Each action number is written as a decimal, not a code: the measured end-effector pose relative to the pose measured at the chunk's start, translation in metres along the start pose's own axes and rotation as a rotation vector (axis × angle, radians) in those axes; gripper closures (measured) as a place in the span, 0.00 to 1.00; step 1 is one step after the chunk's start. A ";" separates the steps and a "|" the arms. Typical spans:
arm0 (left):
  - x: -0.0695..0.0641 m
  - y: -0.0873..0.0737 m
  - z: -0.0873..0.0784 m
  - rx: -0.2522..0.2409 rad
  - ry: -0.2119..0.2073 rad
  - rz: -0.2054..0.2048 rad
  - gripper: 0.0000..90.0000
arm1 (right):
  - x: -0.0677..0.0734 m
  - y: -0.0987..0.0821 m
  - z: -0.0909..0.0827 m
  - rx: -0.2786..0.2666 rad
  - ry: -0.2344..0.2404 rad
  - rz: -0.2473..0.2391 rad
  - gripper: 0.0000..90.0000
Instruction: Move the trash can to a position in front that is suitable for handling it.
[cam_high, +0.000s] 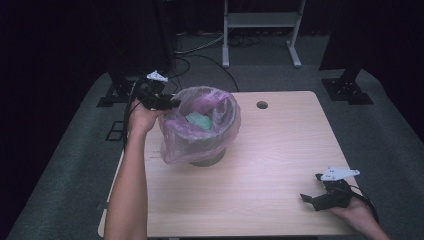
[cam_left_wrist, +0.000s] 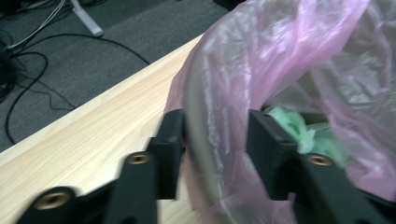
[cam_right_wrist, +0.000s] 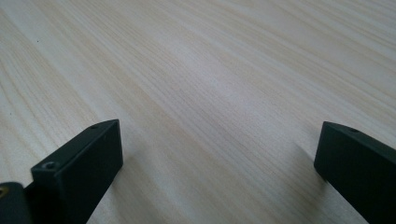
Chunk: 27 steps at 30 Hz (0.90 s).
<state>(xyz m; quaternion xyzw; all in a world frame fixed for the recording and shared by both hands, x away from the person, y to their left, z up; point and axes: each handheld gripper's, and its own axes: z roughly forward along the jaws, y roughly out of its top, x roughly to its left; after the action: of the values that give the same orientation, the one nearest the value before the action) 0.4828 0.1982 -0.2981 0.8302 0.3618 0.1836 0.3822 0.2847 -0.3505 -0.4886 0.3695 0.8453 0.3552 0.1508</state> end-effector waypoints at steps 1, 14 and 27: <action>0.000 0.000 0.000 0.000 0.000 0.000 0.75 | 0.000 0.000 0.000 0.000 0.000 0.000 0.00; -0.019 0.002 -0.001 -0.024 -0.063 0.071 0.87 | 0.000 0.000 0.000 -0.001 0.000 0.000 0.00; -0.068 -0.003 0.000 -0.066 -0.148 0.074 0.89 | 0.000 0.000 0.000 -0.001 0.000 -0.001 0.00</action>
<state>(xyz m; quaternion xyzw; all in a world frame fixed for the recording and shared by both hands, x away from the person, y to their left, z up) 0.4363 0.1492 -0.3020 0.8414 0.2954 0.1477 0.4278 0.2848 -0.3505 -0.4887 0.3690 0.8454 0.3554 0.1510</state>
